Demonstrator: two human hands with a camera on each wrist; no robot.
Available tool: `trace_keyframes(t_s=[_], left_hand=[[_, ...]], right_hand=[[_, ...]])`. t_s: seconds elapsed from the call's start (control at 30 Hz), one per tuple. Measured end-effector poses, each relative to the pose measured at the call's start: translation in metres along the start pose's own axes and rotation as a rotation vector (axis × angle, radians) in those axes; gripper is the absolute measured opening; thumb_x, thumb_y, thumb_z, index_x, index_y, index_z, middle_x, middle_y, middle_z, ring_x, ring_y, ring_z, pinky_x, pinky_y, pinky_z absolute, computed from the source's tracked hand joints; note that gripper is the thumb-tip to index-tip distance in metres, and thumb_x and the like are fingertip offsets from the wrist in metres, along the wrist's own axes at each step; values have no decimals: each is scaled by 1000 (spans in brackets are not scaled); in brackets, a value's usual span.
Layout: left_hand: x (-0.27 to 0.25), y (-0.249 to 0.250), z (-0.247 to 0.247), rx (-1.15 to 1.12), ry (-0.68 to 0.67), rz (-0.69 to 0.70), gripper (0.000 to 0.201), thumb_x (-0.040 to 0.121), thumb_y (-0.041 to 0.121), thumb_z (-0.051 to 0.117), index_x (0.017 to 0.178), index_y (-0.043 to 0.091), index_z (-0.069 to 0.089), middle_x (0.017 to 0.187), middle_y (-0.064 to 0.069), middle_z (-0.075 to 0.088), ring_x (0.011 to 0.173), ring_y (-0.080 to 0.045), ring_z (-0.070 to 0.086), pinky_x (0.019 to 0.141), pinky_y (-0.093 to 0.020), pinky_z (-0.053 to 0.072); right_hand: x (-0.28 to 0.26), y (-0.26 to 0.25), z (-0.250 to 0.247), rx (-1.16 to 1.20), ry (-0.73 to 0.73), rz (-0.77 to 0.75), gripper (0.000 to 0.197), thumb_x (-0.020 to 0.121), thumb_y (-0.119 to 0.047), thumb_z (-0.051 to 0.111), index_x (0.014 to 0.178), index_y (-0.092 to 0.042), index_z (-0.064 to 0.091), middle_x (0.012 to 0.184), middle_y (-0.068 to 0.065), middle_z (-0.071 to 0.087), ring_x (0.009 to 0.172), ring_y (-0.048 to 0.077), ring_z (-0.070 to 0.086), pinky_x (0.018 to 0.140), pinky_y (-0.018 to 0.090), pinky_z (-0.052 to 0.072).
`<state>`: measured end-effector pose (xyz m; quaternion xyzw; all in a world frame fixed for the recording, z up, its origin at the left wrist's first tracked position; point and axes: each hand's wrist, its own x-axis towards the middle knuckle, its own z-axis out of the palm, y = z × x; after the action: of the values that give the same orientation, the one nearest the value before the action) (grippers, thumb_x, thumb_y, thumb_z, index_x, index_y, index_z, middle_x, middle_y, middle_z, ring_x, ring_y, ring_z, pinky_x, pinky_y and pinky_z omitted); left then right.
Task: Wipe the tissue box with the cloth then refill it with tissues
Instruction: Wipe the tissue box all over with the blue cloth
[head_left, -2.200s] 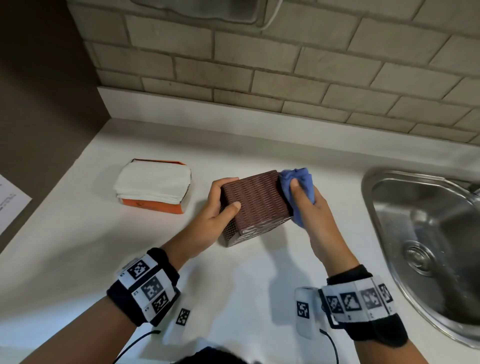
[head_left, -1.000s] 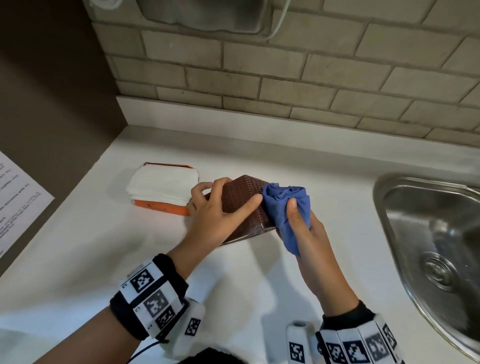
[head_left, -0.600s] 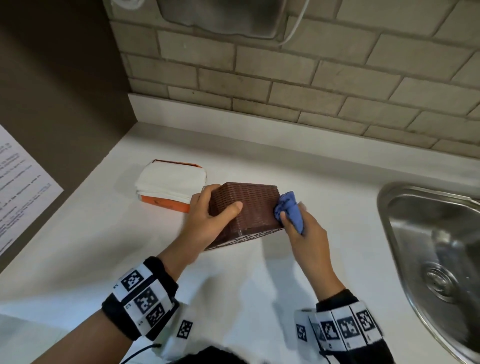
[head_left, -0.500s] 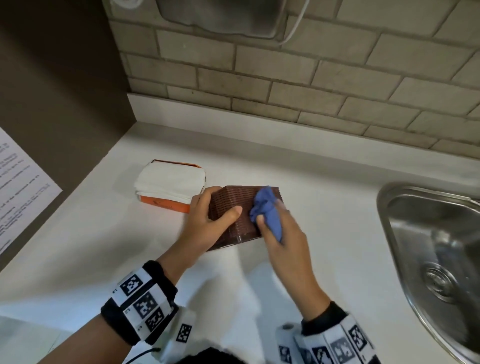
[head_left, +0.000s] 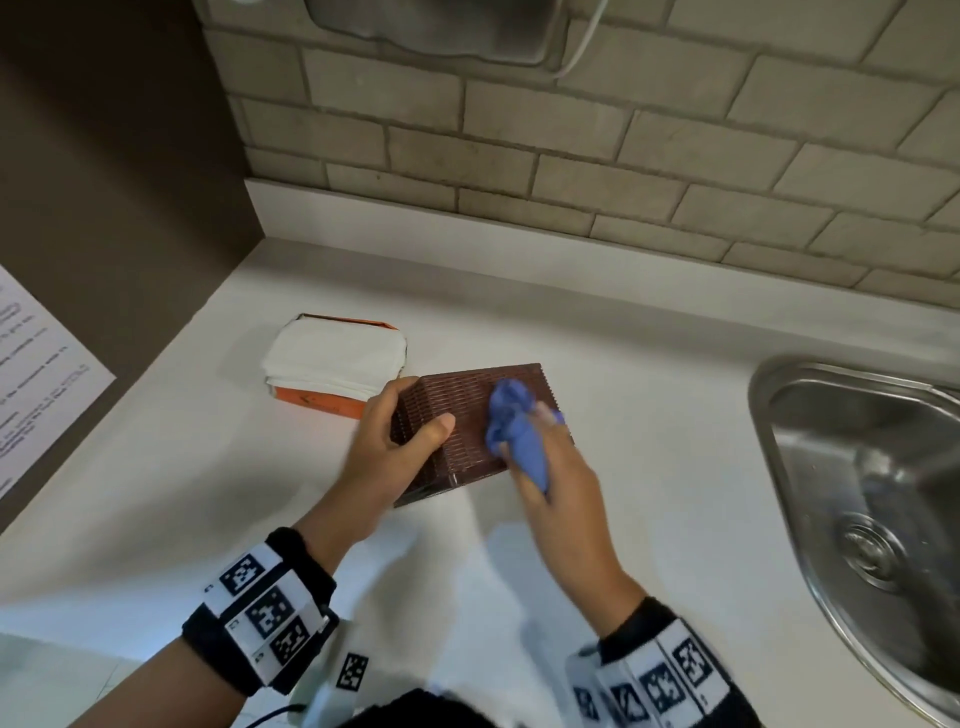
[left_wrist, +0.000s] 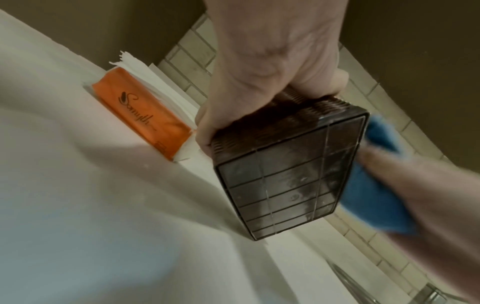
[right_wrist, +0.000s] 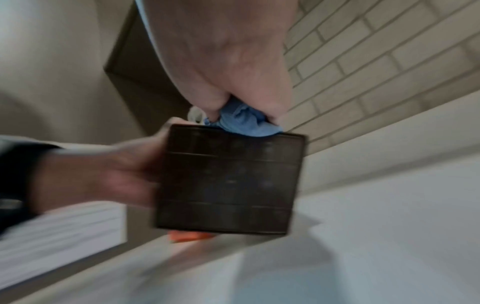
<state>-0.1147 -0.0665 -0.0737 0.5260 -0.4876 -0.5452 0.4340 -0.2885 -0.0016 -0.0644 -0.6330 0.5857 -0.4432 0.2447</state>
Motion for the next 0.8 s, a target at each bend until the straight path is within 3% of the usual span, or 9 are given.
trace_keyframes(t_s=[0.07,0.13,0.23,0.37,0.47,0.53,0.63,0.7,0.8], left_hand=[[0,1,0,-24,-1,-4,54,59,58,69,111,45,58,127,-1,59,113,-15,61,90,-31,54],[1,3,2,-8,8,5,49,60,59,68,106,47,59,125,-1,59,114,-16,60,96,-38,53],[3,5,3,-4,8,-3,48,61,57,70,107,46,59,125,-5,59,113,-19,61,96,-43,53],[1,-2,-2,-74,-22,-23,40,79,37,72,116,36,57,125,-4,61,107,-12,64,74,-19,55],[4,-4,-1,-79,5,-24,48,72,47,72,117,37,57,125,-3,61,108,-13,64,83,-27,56],[5,-1,1,-66,20,-20,55,61,54,70,113,38,59,125,-5,59,110,-17,63,90,-36,56],[3,-2,0,-103,4,-17,39,76,35,73,112,31,59,121,-8,61,102,-15,66,74,-24,57],[2,-5,-2,-127,-17,-16,32,84,24,71,113,29,58,119,-6,63,99,-13,65,68,-16,54],[2,-5,-3,-94,-43,-9,43,68,46,73,108,44,58,125,-2,58,108,-14,63,78,-23,55]], right_hand=[[13,17,-13,36,96,126,45,94,-11,57,136,-23,47,129,-19,51,119,-8,48,100,8,36],[12,13,-9,13,110,161,47,94,-15,57,139,-21,46,129,-18,51,119,-3,51,101,15,40],[-4,-10,8,-25,15,20,49,92,-19,60,138,-22,44,132,-15,52,121,-5,50,101,14,39],[14,13,-9,-21,45,95,43,93,-11,59,133,-21,49,118,-28,51,109,-18,51,87,-3,34],[24,15,-12,-47,117,167,43,93,-13,57,136,-19,49,119,-16,55,110,6,57,82,2,39],[14,-3,4,-65,65,55,46,92,-11,59,135,-20,48,123,-14,54,106,-2,54,86,6,41],[5,-14,16,-35,-31,-42,47,91,-10,60,134,-23,47,127,-13,53,110,-7,53,94,10,42],[20,4,6,-54,12,32,47,92,-10,59,137,-19,47,126,-8,57,107,-5,55,92,10,43],[39,19,-11,0,102,167,44,94,-14,56,137,-21,48,121,-6,62,109,9,59,84,5,43]])
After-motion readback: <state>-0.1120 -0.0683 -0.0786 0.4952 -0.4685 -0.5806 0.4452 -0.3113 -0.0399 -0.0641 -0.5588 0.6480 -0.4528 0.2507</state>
